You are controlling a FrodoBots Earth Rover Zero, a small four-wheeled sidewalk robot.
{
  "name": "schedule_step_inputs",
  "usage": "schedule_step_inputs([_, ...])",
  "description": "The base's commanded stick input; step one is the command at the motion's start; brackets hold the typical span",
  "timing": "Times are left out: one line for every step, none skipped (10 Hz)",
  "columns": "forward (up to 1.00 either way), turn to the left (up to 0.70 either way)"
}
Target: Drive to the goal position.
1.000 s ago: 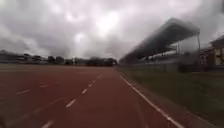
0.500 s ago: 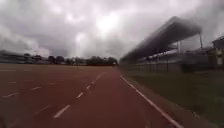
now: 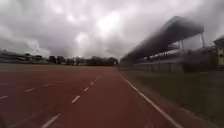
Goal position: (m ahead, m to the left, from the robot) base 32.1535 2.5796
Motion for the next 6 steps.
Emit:
schedule_step_inputs([0.70, -0.02])
schedule_step_inputs([0.70, -0.12])
schedule_step_inputs([0.70, -0.17])
schedule_step_inputs([0.70, -0.07])
schedule_step_inputs([0.70, 0.00])
schedule_step_inputs([0.70, 0.00])
